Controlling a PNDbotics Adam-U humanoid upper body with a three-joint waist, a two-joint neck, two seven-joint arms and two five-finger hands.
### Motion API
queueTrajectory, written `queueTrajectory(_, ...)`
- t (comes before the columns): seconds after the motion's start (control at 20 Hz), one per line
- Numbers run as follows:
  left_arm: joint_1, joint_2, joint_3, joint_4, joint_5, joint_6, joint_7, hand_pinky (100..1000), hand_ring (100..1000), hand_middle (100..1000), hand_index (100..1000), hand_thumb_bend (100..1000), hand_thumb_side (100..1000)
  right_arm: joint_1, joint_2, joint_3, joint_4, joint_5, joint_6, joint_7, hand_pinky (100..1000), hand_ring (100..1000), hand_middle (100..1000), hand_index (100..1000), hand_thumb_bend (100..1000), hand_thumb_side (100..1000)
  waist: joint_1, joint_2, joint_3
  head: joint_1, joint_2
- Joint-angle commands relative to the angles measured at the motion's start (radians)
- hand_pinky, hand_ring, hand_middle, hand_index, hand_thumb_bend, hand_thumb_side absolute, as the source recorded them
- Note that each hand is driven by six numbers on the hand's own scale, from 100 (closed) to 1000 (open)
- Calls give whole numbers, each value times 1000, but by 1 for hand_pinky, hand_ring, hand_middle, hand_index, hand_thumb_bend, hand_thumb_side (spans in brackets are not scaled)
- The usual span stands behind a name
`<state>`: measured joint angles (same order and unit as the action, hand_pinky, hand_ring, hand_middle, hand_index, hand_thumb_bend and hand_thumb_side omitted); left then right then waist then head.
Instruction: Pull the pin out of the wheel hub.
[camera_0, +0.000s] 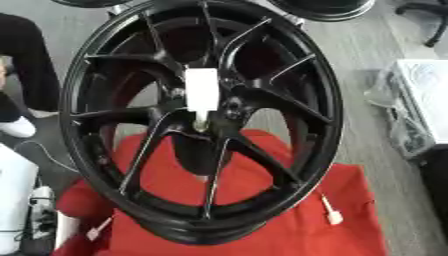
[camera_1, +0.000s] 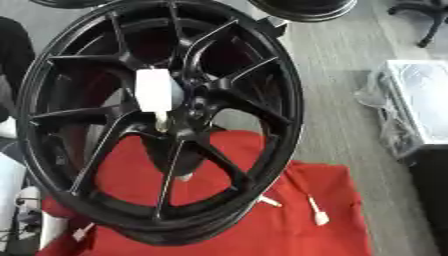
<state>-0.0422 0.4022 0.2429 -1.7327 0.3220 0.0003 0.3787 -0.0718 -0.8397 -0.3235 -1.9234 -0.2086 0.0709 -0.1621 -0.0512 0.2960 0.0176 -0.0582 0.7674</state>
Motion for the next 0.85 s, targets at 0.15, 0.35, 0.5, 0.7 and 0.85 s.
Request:
queueTrajectory(0.15,-23,11,-8,-23,2,1,-12,830,829,816,889,212,904,-30,50,20,-14,-196,-78,-134,891,748,695,762,314,260,10,-18,9,-5,-5)
queueTrajectory(0.35,-44,9,-23,-27,5,4,-25,830,829,816,888,213,900,-58,136,37,3,-248,-148,-141,891,741,686,754,538,127,18,-19,14,-7,-6)
queueTrajectory(0.5,-57,3,-31,-28,8,5,-33,831,829,816,888,215,899,-68,187,45,30,-231,-175,-128,894,737,683,750,522,141,21,-19,18,-10,-6)
queueTrajectory(0.7,-70,-3,-38,-29,11,6,-40,831,828,816,888,216,897,-73,254,49,72,-214,-195,-120,892,735,681,746,508,152,26,-20,28,-12,-6)
queueTrajectory(0.85,-75,-7,-40,-31,13,5,-43,832,829,816,888,217,895,-72,280,51,91,-205,-202,-117,892,731,677,743,488,159,29,-20,32,-11,-9)
